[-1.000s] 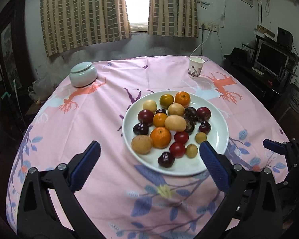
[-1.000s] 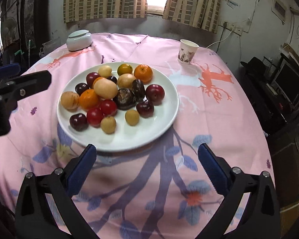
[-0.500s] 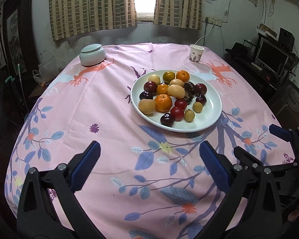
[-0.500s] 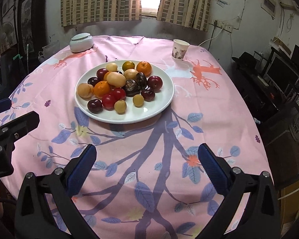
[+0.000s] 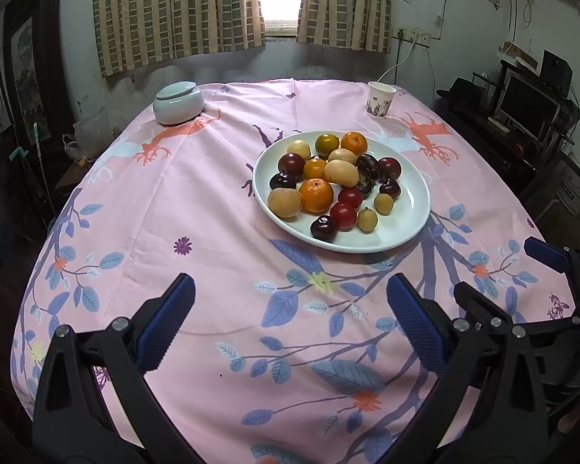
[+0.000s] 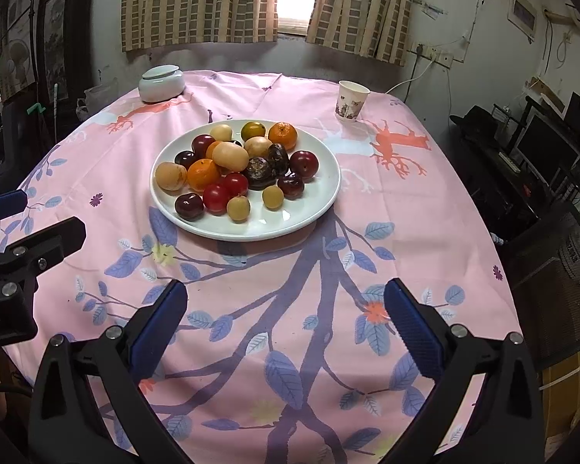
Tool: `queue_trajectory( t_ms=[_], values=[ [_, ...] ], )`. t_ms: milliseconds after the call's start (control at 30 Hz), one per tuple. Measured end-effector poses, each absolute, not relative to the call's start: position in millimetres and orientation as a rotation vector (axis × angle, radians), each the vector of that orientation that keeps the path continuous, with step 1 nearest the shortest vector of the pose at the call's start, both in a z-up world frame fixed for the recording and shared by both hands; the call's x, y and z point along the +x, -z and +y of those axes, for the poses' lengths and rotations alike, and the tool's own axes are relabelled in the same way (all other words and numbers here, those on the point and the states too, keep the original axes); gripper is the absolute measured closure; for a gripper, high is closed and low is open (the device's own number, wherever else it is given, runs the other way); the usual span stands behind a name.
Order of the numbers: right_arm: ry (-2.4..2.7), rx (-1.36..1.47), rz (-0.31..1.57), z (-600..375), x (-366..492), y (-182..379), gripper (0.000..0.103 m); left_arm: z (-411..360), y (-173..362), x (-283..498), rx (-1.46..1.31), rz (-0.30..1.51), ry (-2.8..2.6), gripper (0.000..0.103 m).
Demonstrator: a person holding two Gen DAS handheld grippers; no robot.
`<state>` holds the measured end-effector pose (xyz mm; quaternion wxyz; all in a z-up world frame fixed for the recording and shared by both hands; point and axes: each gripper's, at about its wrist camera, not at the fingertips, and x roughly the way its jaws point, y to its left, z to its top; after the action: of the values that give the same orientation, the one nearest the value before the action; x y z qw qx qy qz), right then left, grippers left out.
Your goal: Organize fruits
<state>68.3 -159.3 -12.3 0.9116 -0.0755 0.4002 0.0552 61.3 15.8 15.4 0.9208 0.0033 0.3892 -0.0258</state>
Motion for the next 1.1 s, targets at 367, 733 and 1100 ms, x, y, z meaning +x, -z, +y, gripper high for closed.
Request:
queue_trajectory(
  t_ms=[367, 733, 1100],
  values=[
    [-0.113, -0.149, 0.833, -161.6, 70.4, 13.5, 0.001, 15.3, -15.5, 62.7, 0.007, 0.800, 0.053, 0.002],
    [-0.114, -0.145, 0.836, -162.4, 71.2, 15.2, 0.001, 14.4, -14.4, 65.2, 0.015, 0.798, 0.051, 0.002],
    [-0.113, -0.144, 0.838, -162.5, 71.5, 15.0, 0.001, 12.8, -10.8, 66.2, 0.018, 0.809, 0.063, 0.002]
  ],
)
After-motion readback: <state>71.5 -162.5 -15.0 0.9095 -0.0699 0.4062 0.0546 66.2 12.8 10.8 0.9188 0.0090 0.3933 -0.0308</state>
